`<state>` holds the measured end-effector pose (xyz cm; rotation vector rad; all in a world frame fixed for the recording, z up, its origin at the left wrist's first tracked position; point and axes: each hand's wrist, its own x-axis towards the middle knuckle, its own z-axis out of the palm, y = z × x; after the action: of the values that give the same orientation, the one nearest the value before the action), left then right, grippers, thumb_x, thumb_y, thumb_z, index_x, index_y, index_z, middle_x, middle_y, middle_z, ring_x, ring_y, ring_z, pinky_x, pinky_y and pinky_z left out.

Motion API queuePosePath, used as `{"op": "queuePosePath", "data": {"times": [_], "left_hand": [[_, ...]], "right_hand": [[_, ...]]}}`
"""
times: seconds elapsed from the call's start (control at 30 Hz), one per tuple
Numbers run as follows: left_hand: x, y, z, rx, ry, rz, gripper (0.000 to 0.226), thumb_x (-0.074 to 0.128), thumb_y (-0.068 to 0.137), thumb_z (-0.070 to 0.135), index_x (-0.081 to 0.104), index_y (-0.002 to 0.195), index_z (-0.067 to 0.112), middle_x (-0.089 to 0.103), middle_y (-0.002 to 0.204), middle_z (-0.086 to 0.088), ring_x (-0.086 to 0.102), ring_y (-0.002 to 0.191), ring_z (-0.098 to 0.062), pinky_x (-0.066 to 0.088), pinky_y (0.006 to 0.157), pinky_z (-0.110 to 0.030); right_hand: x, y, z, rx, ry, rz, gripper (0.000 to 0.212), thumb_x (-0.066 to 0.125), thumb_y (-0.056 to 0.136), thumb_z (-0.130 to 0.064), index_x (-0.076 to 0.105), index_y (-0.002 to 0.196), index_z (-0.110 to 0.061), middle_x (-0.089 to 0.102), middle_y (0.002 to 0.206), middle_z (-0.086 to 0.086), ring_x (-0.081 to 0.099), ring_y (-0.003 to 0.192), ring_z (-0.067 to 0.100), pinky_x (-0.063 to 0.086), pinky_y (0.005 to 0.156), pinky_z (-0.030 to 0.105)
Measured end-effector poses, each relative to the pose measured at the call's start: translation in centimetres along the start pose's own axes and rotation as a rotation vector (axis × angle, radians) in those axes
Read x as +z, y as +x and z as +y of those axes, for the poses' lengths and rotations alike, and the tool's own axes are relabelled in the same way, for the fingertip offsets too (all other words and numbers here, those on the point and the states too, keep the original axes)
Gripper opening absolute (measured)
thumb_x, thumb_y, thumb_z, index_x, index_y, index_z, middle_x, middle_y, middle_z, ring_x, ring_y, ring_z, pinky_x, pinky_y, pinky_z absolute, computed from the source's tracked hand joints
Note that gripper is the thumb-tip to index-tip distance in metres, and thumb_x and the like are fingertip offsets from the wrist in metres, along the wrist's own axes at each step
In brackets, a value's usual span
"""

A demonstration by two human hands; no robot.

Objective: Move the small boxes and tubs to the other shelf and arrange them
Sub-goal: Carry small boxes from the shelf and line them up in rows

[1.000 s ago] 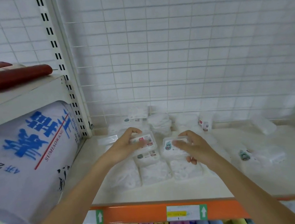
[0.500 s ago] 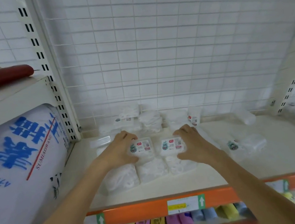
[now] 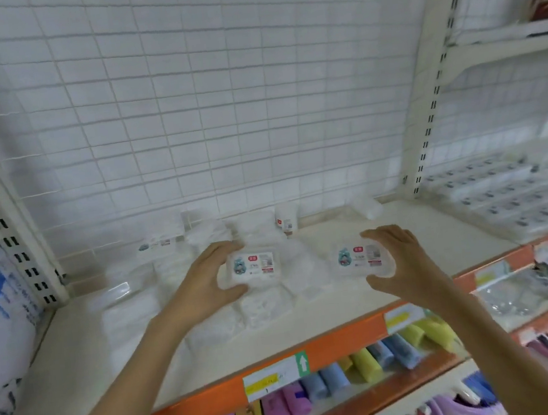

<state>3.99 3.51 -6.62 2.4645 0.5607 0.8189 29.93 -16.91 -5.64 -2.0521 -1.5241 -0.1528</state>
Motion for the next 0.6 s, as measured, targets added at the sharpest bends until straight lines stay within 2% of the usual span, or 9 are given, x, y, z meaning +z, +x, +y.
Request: {"op": "queuePosePath", "data": {"times": [0.07, 0.17, 0.27, 0.33, 0.4, 0.47, 0.53, 0.6], "left_hand": [[2.6, 1.3, 2.2, 0.048, -0.059, -0.026, 0.066, 0.069, 0.063, 0.039, 0.049, 0.123, 0.021, 0.043, 0.115, 0.021, 0.044, 0.107, 0.009, 0.035, 0.095, -0.006], [7.2, 3.1, 5.9, 0.103, -0.164, -0.083, 0.064, 0.070, 0.064, 0.040, 0.049, 0.122, 0.020, 0.044, 0.118, 0.018, 0.041, 0.109, 0.018, 0.033, 0.092, -0.002], [12.5, 5.0, 10.1, 0.163, -0.228, -0.156, 0.062, 0.067, 0.064, 0.045, 0.049, 0.119, 0.023, 0.045, 0.120, 0.015, 0.042, 0.110, 0.018, 0.033, 0.091, -0.001], [16.4, 6.2, 12.8, 0.194, -0.257, -0.204, 0.063, 0.064, 0.064, 0.048, 0.048, 0.120, 0.024, 0.046, 0.119, 0.013, 0.042, 0.110, 0.017, 0.034, 0.091, -0.002], [20.4, 7.2, 15.5, 0.230, -0.269, -0.240, 0.064, 0.063, 0.063, 0.051, 0.048, 0.119, 0.025, 0.046, 0.116, 0.012, 0.040, 0.109, 0.018, 0.034, 0.090, -0.001], [24.3, 8.0, 18.3, 0.251, -0.265, -0.278, 0.067, 0.063, 0.060, 0.054, 0.049, 0.119, 0.024, 0.047, 0.114, 0.009, 0.042, 0.105, 0.015, 0.034, 0.089, -0.001], [28.0, 8.9, 20.9, 0.266, -0.253, -0.297, 0.074, 0.062, 0.057, 0.055, 0.053, 0.119, 0.016, 0.047, 0.112, 0.006, 0.043, 0.101, 0.009, 0.032, 0.088, 0.001], [31.5, 9.6, 23.5, 0.269, -0.265, -0.321, 0.076, 0.062, 0.054, 0.055, 0.053, 0.119, 0.017, 0.046, 0.112, 0.003, 0.045, 0.104, 0.001, 0.035, 0.091, -0.006]], "right_hand": [[-2.1, -2.6, 2.9, 0.075, -0.012, 0.045, 0.070, 0.079, 0.061, -0.010, 0.051, 0.125, -0.012, 0.048, 0.117, 0.004, 0.038, 0.099, 0.015, 0.040, 0.088, 0.033], [-5.3, -6.8, 7.0, 0.189, -0.006, 0.082, 0.069, 0.080, 0.062, -0.008, 0.052, 0.125, -0.011, 0.048, 0.117, 0.005, 0.044, 0.104, 0.020, 0.031, 0.087, 0.024], [-8.5, -11.6, 11.1, 0.293, -0.009, 0.105, 0.068, 0.079, 0.066, -0.018, 0.050, 0.128, -0.015, 0.044, 0.118, -0.003, 0.039, 0.109, 0.013, 0.026, 0.088, 0.021], [-10.5, -14.8, 13.9, 0.367, -0.014, 0.132, 0.070, 0.080, 0.066, -0.021, 0.049, 0.129, -0.016, 0.047, 0.123, -0.001, 0.041, 0.109, 0.013, 0.031, 0.087, 0.023], [-12.6, -17.9, 16.4, 0.449, -0.007, 0.149, 0.069, 0.081, 0.068, -0.019, 0.048, 0.129, -0.016, 0.048, 0.123, 0.000, 0.045, 0.105, 0.013, 0.037, 0.083, 0.018], [-14.6, -21.0, 18.9, 0.520, -0.009, 0.146, 0.069, 0.081, 0.068, -0.018, 0.048, 0.129, -0.017, 0.047, 0.120, -0.003, 0.046, 0.105, 0.011, 0.037, 0.075, 0.005], [-16.2, -23.9, 21.2, 0.574, -0.026, 0.144, 0.068, 0.081, 0.068, -0.017, 0.048, 0.128, -0.021, 0.047, 0.119, -0.003, 0.048, 0.108, 0.013, 0.034, 0.076, 0.005], [-17.8, -26.6, 23.4, 0.588, -0.037, 0.176, 0.069, 0.081, 0.065, -0.014, 0.045, 0.121, -0.032, 0.047, 0.114, -0.005, 0.049, 0.106, 0.014, 0.032, 0.079, 0.008]]}}
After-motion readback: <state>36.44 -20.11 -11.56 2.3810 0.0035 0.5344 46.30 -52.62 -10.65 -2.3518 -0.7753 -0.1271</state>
